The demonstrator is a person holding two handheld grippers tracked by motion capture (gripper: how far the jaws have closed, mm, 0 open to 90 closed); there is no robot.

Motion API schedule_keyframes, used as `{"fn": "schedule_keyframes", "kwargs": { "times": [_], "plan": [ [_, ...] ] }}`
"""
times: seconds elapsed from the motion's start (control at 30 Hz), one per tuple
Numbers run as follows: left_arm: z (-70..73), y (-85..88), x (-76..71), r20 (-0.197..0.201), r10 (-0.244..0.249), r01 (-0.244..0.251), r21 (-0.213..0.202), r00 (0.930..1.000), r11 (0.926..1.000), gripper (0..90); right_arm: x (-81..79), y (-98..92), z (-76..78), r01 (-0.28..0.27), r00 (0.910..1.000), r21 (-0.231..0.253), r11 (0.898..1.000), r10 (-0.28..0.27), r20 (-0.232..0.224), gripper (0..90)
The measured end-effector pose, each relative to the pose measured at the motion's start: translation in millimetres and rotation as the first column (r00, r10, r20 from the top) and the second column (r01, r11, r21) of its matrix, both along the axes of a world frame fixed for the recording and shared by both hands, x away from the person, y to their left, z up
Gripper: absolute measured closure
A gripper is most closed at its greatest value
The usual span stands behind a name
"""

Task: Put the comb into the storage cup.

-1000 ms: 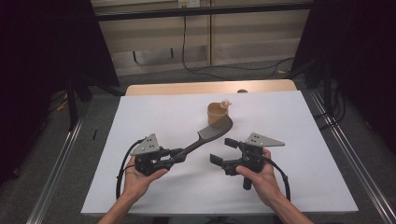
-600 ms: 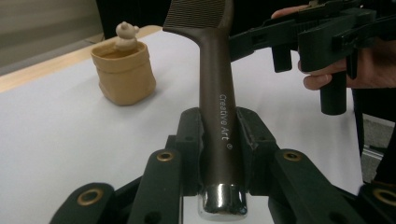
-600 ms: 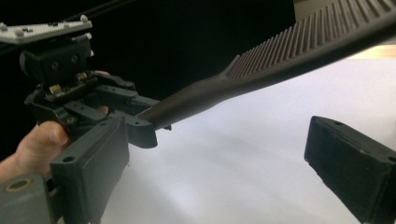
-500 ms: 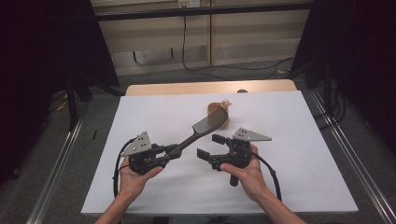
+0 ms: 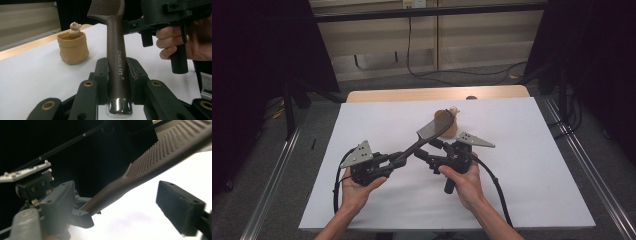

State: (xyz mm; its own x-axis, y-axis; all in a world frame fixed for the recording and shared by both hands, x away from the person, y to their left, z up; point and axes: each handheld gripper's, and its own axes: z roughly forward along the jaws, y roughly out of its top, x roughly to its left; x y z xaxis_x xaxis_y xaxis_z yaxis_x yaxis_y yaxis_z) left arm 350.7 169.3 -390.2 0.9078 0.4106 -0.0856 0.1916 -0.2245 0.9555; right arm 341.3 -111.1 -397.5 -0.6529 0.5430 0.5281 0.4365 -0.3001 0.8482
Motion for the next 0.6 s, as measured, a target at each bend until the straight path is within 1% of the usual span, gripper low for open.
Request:
{"fn": "schedule_keyframes", "kwargs": {
  "times": [0.03,0.07,0.1,0.13,0.17,0.23,0.27,0.3,0.43,0.5,0.6],
  "plan": [
    [-0.4,-0.6,0.2,0.007,0.000,0.000,0.001,1.0000,1.0000,72.6,0.2,-0.5,-0.9,0.009,1.0000,0.001,1.000,-0.009,-0.002,20.0],
    [-0.9,-1.2,0.1,0.002,-0.001,0.001,-0.001,1.0000,1.0000,72.7,0.5,-0.7,-1.6,0.017,0.9998,-0.006,1.000,-0.017,-0.007,21.7],
    [-1.2,-1.6,0.4,-0.001,-0.006,0.006,0.003,1.0000,1.0000,72.7,0.8,-0.5,-2.3,0.024,0.9996,-0.002,1.000,-0.024,-0.014,22.9],
    [-1.3,-2.1,0.1,0.003,-0.002,0.002,0.007,1.0000,1.0000,72.7,1.0,0.1,-2.8,0.027,0.9995,0.006,1.000,-0.027,-0.016,27.2],
    [-1.3,-2.3,0.2,-0.002,-0.007,0.007,0.005,1.0000,1.0000,72.7,1.0,1.1,-3.0,0.027,0.9995,0.013,1.000,-0.027,-0.015,30.0],
    [-1.3,-1.9,-0.1,0.002,0.003,-0.003,0.002,1.0000,1.0000,72.7,0.7,3.4,-3.9,0.039,0.9990,0.025,0.999,-0.039,-0.023,31.5],
    [-1.2,-1.6,0.3,0.004,-0.001,0.001,0.001,1.0000,1.0000,72.7,0.6,4.2,-4.6,0.043,0.9988,0.027,0.999,-0.042,-0.027,32.9],
    [-1.2,-1.2,-0.1,0.010,0.007,-0.007,0.001,0.9999,1.0000,72.7,0.5,5.1,-5.0,0.050,0.9983,0.034,0.998,-0.049,-0.031,33.1],
    [-1.4,-0.6,1.1,0.004,0.005,-0.005,0.001,1.0000,1.0000,72.7,-0.1,7.8,-5.7,0.067,0.9967,0.064,0.996,-0.064,-0.051,37.7],
    [-1.5,-0.9,1.2,0.005,0.006,-0.006,0.002,1.0000,1.0000,72.7,-0.3,9.7,-6.2,0.066,0.9962,0.080,0.995,-0.061,-0.063,39.9],
    [-1.2,-0.4,1.3,0.005,0.007,-0.007,0.004,1.0000,1.0000,72.7,-1.3,13.5,-7.2,0.079,0.9940,0.102,0.992,-0.071,-0.083,43.8]
  ]
}}
